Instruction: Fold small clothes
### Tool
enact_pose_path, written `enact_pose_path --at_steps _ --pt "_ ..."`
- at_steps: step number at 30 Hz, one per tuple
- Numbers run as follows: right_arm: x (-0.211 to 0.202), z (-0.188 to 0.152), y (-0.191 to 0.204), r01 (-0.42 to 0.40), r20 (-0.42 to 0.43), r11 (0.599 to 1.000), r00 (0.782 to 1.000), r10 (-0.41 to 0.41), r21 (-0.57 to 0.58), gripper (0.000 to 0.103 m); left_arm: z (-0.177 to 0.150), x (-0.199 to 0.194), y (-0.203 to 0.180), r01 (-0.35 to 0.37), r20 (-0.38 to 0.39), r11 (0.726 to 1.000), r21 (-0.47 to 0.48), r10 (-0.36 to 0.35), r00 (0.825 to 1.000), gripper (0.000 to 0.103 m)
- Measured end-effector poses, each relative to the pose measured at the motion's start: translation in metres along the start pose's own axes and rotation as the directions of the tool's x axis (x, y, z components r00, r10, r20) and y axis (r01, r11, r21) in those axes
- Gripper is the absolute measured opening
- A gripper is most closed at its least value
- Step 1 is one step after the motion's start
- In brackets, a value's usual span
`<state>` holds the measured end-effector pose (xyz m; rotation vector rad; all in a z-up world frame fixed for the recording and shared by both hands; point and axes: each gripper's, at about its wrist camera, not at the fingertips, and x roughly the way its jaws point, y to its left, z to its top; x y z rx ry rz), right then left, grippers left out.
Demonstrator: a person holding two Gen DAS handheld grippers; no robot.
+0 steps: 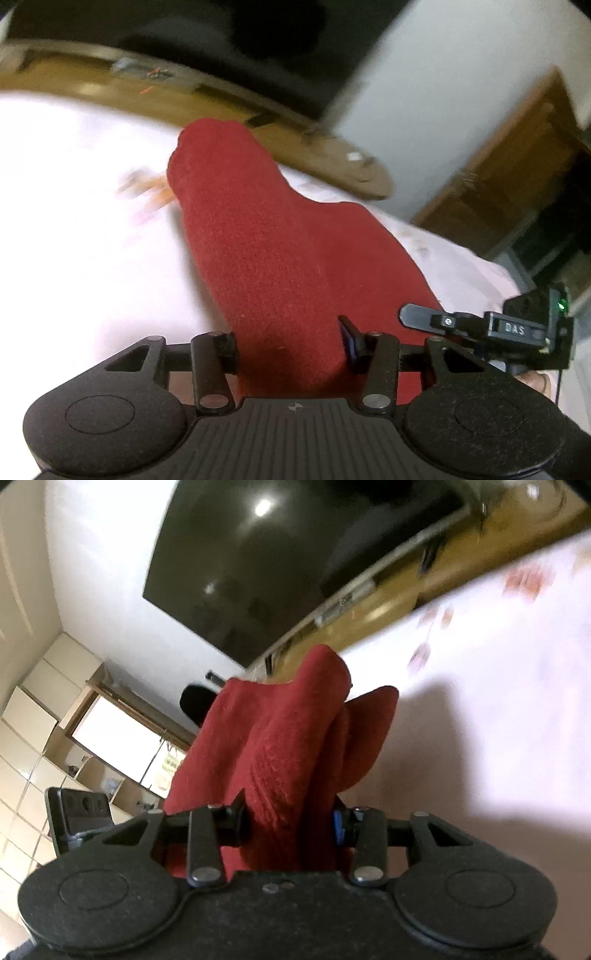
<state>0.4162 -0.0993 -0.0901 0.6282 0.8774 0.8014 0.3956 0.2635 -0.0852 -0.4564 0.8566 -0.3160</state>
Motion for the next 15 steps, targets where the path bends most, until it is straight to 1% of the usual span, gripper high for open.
enact_pose_path --at_steps 1,2,3,4,5,6,7,8,9,10,11,12,13,14,15 --pt "0.015 -0.006 0.000 0.009 -0.019 1.000 1.000 -0.009 0.009 0.040 -0.008 0.002 0.016 -0.037 -0.014 0.999 -0.025 0.036 0.999 0.051" --pt "0.028 -0.013 -0.003 0.036 -0.038 0.999 0.999 -0.036 0.017 0.040 -0.016 0.007 0.026 -0.078 -0.022 0.996 -0.040 0.077 0.997 0.059" --pt "0.040 -0.020 -0.010 0.082 -0.058 0.996 0.995 -0.080 0.038 0.040 -0.025 0.007 0.036 -0.103 -0.012 0.993 -0.052 0.102 0.995 0.079" --pt "0.046 -0.026 -0.016 0.125 -0.068 0.991 0.990 -0.121 0.054 0.042 -0.033 0.003 0.042 -0.098 0.026 0.993 -0.069 0.100 0.995 0.083" --pt "0.045 -0.032 -0.026 0.096 -0.032 0.991 0.995 -0.093 0.090 0.042 -0.042 -0.004 0.045 -0.080 0.060 0.992 -0.097 0.086 0.995 0.085" --pt "0.043 -0.033 -0.029 0.086 -0.011 0.990 0.996 -0.086 0.116 0.042 -0.047 -0.010 0.046 -0.082 0.072 0.990 -0.110 0.091 0.993 0.085" --pt "0.039 -0.032 -0.027 0.101 -0.006 0.987 0.995 -0.100 0.122 0.042 -0.050 -0.020 0.044 -0.102 0.084 0.989 -0.105 0.111 0.990 0.085" --pt "0.034 -0.030 -0.022 0.131 -0.003 0.986 0.991 -0.132 0.105 0.044 -0.052 -0.032 0.041 -0.124 0.107 0.989 -0.083 0.133 0.985 0.085" --pt "0.027 -0.029 -0.015 0.161 0.012 0.984 0.987 -0.162 0.076 0.046 -0.056 -0.045 0.035 -0.141 0.139 0.989 -0.051 0.147 0.979 0.085" --pt "0.019 -0.028 -0.008 0.194 0.034 0.980 0.980 -0.195 0.041 0.044 -0.059 -0.057 0.029 -0.155 0.166 0.988 -0.020 0.156 0.974 0.085" --pt "0.008 -0.028 0.004 0.229 0.067 0.973 0.971 -0.227 -0.015 0.042 -0.072 -0.072 0.021 -0.161 0.193 0.987 0.011 0.156 0.969 0.085" --pt "-0.003 -0.025 0.014 0.249 0.101 0.966 0.965 -0.242 -0.073 0.039 -0.074 -0.075 0.015 -0.166 0.203 0.986 0.031 0.157 0.967 0.085" --pt "-0.011 -0.026 0.027 0.259 0.131 0.957 0.961 -0.243 -0.130 0.039 -0.075 -0.076 0.012 -0.185 0.206 0.981 0.051 0.171 0.963 0.085" --pt "-0.014 -0.026 0.043 0.261 0.146 0.945 0.961 -0.235 -0.196 0.039 -0.076 -0.070 0.005 -0.221 0.208 0.972 0.073 0.202 0.957 0.085" --pt "-0.006 -0.030 0.062 0.272 0.148 0.925 0.959 -0.240 -0.266 0.039 -0.076 -0.064 0.003 -0.233 0.199 0.969 0.085 0.212 0.957 0.085"
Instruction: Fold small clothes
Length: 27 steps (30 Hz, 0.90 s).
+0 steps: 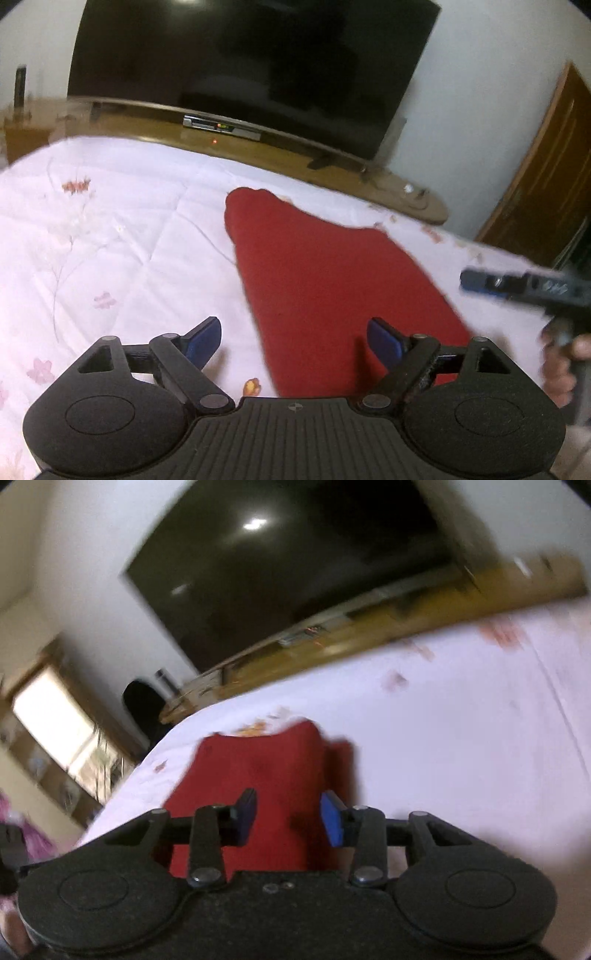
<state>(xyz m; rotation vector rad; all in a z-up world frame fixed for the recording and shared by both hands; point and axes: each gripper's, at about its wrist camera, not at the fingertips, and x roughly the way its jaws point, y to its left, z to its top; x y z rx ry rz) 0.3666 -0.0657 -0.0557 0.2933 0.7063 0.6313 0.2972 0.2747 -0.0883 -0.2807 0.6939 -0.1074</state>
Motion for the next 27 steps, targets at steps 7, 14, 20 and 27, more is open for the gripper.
enact_pose_path --at_steps 7,14,20,27 --pt "0.056 -0.020 0.017 0.218 -0.127 0.938 0.957 -0.259 -0.271 0.040 -0.015 0.039 -0.008 -0.019 -0.092 0.998 -0.060 0.013 0.996 0.090" --pt "0.033 -0.023 -0.004 0.236 -0.138 0.956 0.955 -0.261 -0.176 0.042 -0.017 0.025 -0.011 -0.074 -0.074 0.997 -0.016 0.073 0.995 0.090" --pt "0.049 -0.023 0.009 0.313 -0.138 0.927 0.929 -0.344 -0.208 0.054 -0.022 0.005 -0.007 -0.069 -0.061 0.996 -0.061 0.065 0.996 0.090" --pt "0.008 -0.042 0.050 0.210 -0.143 0.938 0.956 -0.256 -0.276 0.041 -0.048 -0.001 -0.006 -0.070 -0.103 0.997 -0.042 0.065 0.993 0.090"
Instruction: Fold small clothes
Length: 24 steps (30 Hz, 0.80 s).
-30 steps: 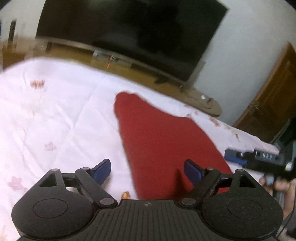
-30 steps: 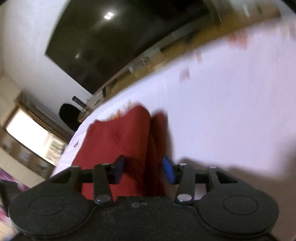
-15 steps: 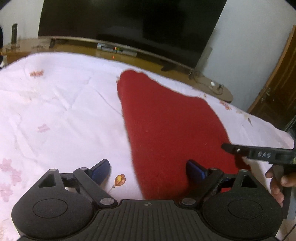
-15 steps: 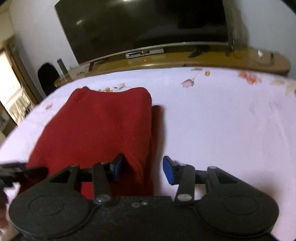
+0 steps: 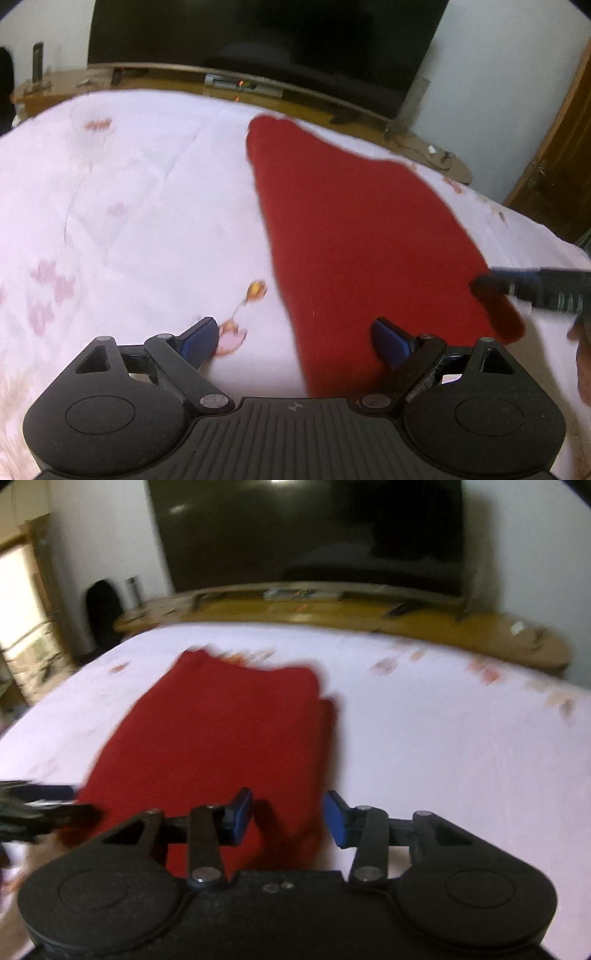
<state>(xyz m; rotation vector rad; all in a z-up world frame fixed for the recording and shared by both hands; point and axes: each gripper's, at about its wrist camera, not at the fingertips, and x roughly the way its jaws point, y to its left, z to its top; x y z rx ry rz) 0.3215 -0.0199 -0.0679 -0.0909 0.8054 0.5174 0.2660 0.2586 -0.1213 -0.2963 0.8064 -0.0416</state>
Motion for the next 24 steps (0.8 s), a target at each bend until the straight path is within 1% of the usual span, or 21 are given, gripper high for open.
enact_pose_path --at_steps 1,2,3,4,5,6,9,11,12,13,14,16,17,18,21,22,24 --pt "0.004 -0.008 0.005 0.015 -0.025 0.999 1.000 -0.016 -0.052 0.041 -0.003 -0.002 0.003 0.003 0.009 1.000 -0.007 -0.003 1.000 0.090" --pt "0.013 -0.019 0.006 0.082 -0.059 0.991 0.994 -0.089 -0.104 0.041 -0.007 -0.005 0.007 0.000 0.016 1.000 -0.001 0.000 1.000 0.090" --pt "0.017 -0.027 -0.003 0.102 -0.056 0.991 0.993 -0.107 -0.081 0.046 -0.011 -0.007 0.010 0.000 0.020 1.000 0.006 0.000 1.000 0.090" --pt "0.015 -0.030 -0.015 0.085 -0.048 0.996 0.995 -0.085 -0.012 0.053 -0.015 -0.010 0.013 -0.001 0.027 1.000 0.017 0.000 1.000 0.090" --pt "0.014 -0.031 -0.028 0.072 -0.058 0.995 0.996 -0.068 0.068 0.054 -0.018 -0.012 0.014 -0.006 0.031 1.000 0.027 0.005 0.999 0.090" --pt "0.014 -0.031 -0.031 0.067 -0.060 0.995 0.996 -0.063 0.079 0.055 -0.019 -0.014 0.014 -0.011 0.036 0.999 0.035 0.010 0.999 0.090" --pt "0.015 -0.029 -0.023 0.089 -0.062 0.996 0.994 -0.087 0.024 0.055 -0.019 -0.021 0.017 -0.020 0.045 1.000 0.003 0.020 0.999 0.090" --pt "0.011 -0.026 -0.025 0.083 -0.074 0.995 0.994 -0.078 0.063 0.055 -0.020 -0.038 0.013 -0.051 0.066 0.999 -0.003 0.051 0.997 0.090" --pt "0.001 -0.024 -0.023 0.088 -0.056 0.993 0.995 -0.083 0.078 0.055 -0.021 -0.047 0.009 -0.067 0.079 0.998 0.003 0.067 0.995 0.091" --pt "-0.012 -0.024 -0.019 0.094 -0.018 0.993 0.996 -0.093 0.068 0.059 -0.023 -0.061 0.003 -0.089 0.094 0.996 0.009 0.087 0.992 0.100" --pt "-0.024 -0.024 -0.016 0.101 0.014 0.993 0.995 -0.101 0.055 0.064 -0.026 -0.075 -0.003 -0.105 0.109 0.994 0.008 0.103 0.989 0.103" --pt "-0.055 -0.028 -0.007 0.106 0.061 0.993 0.992 -0.109 0.046 0.085 -0.034 -0.102 -0.018 -0.120 0.133 0.993 -0.003 0.120 0.984 0.103" --pt "-0.070 -0.032 -0.003 0.103 0.085 0.993 0.991 -0.107 0.053 0.091 -0.035 -0.112 -0.023 -0.110 0.131 0.994 -0.001 0.109 0.985 0.103" --pt "-0.084 -0.036 0.001 0.104 0.105 0.992 0.988 -0.110 0.065 0.103 -0.040 -0.122 -0.030 -0.102 0.129 0.995 0.006 0.100 0.987 0.103" --pt "-0.124 -0.052 0.015 0.084 0.135 0.990 0.986 -0.099 0.110 0.102 -0.056 -0.150 -0.055 -0.114 0.159 0.992 0.052 0.104 0.982 0.103" --pt "-0.132 -0.058 0.018 0.097 0.128 0.987 0.985 -0.113 0.129 0.102 -0.059 -0.157 -0.062 -0.118 0.156 0.991 0.057 0.108 0.982 0.103" --pt "-0.147 -0.070 0.031 0.164 0.102 0.976 0.978 -0.180 0.141 0.102 -0.071 -0.177 -0.074 -0.110 0.179 0.992 0.055 0.098 0.979 0.103"
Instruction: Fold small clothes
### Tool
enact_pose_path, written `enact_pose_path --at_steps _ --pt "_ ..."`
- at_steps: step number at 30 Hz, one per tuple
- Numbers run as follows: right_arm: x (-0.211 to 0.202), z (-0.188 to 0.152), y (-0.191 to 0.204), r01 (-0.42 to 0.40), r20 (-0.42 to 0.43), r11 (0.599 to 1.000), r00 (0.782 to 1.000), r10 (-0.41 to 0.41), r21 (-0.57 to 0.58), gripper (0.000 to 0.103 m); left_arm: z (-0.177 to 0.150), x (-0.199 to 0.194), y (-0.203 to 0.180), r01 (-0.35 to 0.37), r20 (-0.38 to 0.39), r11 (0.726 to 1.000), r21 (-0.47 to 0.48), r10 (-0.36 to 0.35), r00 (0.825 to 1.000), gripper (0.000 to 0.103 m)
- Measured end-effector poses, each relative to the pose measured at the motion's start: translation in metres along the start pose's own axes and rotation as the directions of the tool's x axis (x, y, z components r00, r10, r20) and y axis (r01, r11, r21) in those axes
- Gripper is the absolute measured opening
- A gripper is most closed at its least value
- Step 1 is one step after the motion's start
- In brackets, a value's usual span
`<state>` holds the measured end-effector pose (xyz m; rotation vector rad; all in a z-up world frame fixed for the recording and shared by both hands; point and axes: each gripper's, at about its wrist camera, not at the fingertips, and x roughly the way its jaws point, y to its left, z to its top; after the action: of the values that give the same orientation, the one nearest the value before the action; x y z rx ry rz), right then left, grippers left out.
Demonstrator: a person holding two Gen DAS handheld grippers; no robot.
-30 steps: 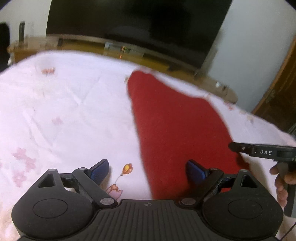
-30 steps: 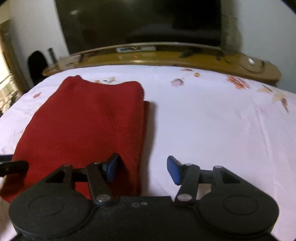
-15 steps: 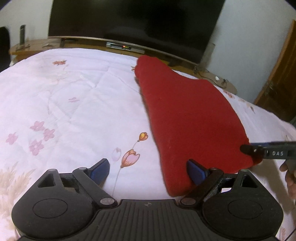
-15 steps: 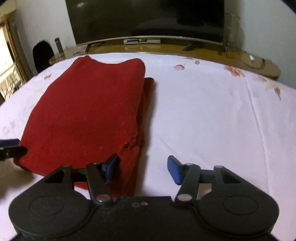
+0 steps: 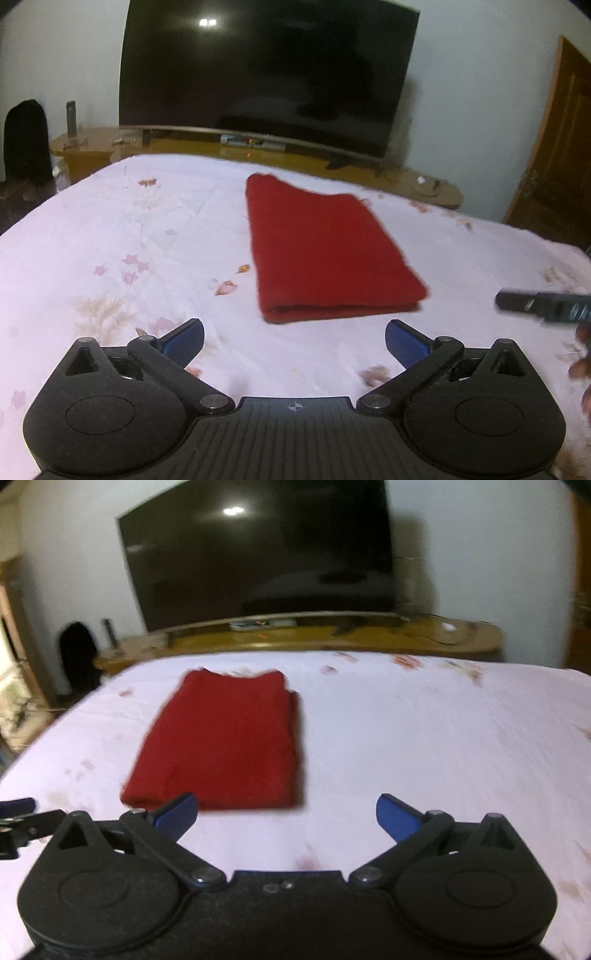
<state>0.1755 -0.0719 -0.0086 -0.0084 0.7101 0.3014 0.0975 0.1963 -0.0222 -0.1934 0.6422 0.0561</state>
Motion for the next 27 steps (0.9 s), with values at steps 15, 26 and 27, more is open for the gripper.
enact_pose_path --at_steps 15,26,27 --pt "-0.122 -0.058 0.037 0.061 0.125 0.994 0.991 -0.048 -0.095 0.102 -0.040 -0.125 -0.023 -0.023 0.096 0.999 -0.029 0.026 0.995 0.103" --pt "-0.149 -0.065 0.047 0.071 0.174 0.993 0.983 -0.054 -0.097 0.102 -0.042 -0.148 -0.030 -0.003 0.146 1.000 -0.022 0.006 0.989 0.103" --pt "-0.150 -0.064 0.048 0.072 0.177 0.993 0.983 -0.054 -0.097 0.102 -0.042 -0.147 -0.030 -0.003 0.146 1.000 -0.022 0.007 0.989 0.103"
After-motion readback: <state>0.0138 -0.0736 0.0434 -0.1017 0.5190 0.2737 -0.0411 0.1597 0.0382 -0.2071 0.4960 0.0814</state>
